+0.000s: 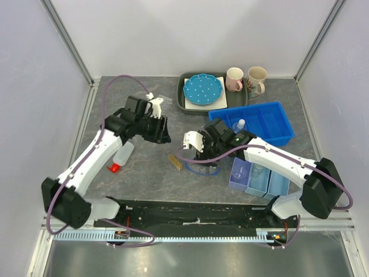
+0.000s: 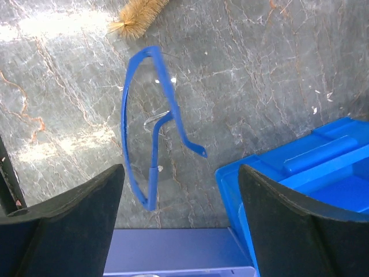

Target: Organize the chemistry lab equipment

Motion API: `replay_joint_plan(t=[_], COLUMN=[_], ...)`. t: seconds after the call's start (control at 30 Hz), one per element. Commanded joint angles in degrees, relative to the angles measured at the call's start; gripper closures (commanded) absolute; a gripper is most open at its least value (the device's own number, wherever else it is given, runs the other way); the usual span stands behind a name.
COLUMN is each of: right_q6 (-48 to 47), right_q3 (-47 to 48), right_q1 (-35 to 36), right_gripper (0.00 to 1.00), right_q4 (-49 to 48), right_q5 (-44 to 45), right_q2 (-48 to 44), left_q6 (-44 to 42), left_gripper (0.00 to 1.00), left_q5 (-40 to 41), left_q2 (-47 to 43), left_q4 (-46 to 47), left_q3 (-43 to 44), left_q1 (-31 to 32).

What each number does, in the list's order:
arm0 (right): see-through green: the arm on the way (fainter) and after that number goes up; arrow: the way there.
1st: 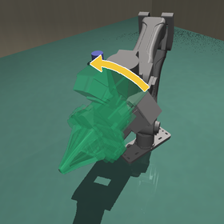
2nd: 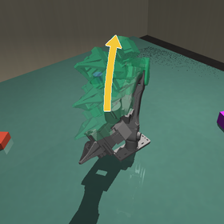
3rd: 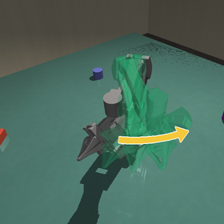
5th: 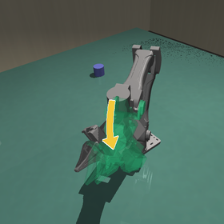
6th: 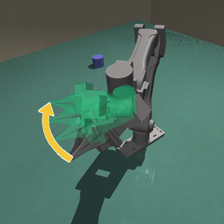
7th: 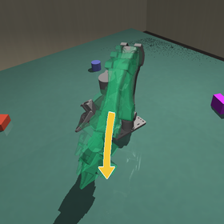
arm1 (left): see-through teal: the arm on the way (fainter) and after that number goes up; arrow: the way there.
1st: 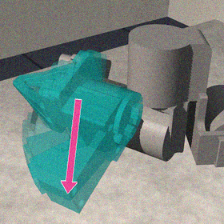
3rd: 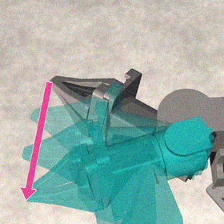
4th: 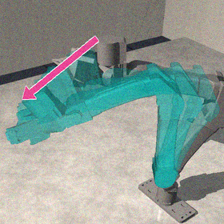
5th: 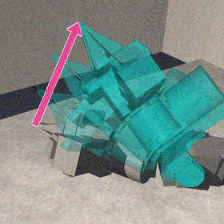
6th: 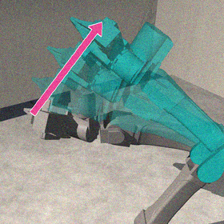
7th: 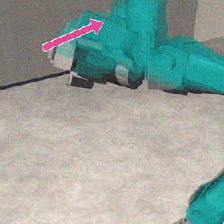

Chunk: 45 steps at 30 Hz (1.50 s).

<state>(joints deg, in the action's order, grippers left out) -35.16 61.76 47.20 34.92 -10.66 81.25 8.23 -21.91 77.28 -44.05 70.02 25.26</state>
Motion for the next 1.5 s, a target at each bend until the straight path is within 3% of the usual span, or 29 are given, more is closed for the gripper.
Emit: replay_joint_plan(t=[0.0,0.03,0.33,0.37,0.4,0.5,0.7,0.8,1.1,1.47], right_q6=[9.49,9.67,5.54,5.28,5.54,7.82,9.75,9.67,5.89,1.32], right_q3=[-2.43,-2.43,-0.06,0.81,3.00,6.69,7.33,5.31,3.64,2.50], right_q1=[-1.06,-0.88,-0.97,-0.88,-0.97,-0.97,-0.97,-0.97,-1.41,-2.38], right_gripper=[0.07,0.02,0.04,0.08,0.21,0.43,0.64,0.69,0.72,0.69], right_q4=[-5.65,-5.65,-8.81,-8.73,-8.12,-7.32,-7.23,-6.71,-0.55,9.29], right_q5=[-5.25,-6.91,-5.69,-5.78,-6.04,-7.88,-9.56,-9.74,-13.60,-11.50], right_q2=[-0.04,-0.04,4.96,6.10,8.11,11.63,12.44,12.26,7.79,4.18], left_q6=[2.67,2.67,0.82,0.82,0.82,1.53,1.79,1.88,1.88,1.88], left_gripper=[0.46,0.45,0.45,0.45,0.45,0.45,0.45,0.45,0.45,0.45], left_q5=[9.24,9.95,15.14,15.41,15.41,16.02,17.96,17.96,17.78,17.61], left_q2=[-7.91,-10.10,-16.80,-17.50,-17.86,-19.62,-22.60,-23.05,-23.66,-23.05], left_q4=[3.88,4.15,5.99,6.43,6.78,8.63,8.90,8.98,8.98,8.98], left_q3=[-5.32,-6.38,-16.22,-17.71,-18.42,-21.06,-21.77,-21.94,-22.21,-22.47], left_q1=[-0.56,-0.56,-0.65,-0.65,-0.73,-0.65,-0.65,-0.65,-0.65,-0.65])
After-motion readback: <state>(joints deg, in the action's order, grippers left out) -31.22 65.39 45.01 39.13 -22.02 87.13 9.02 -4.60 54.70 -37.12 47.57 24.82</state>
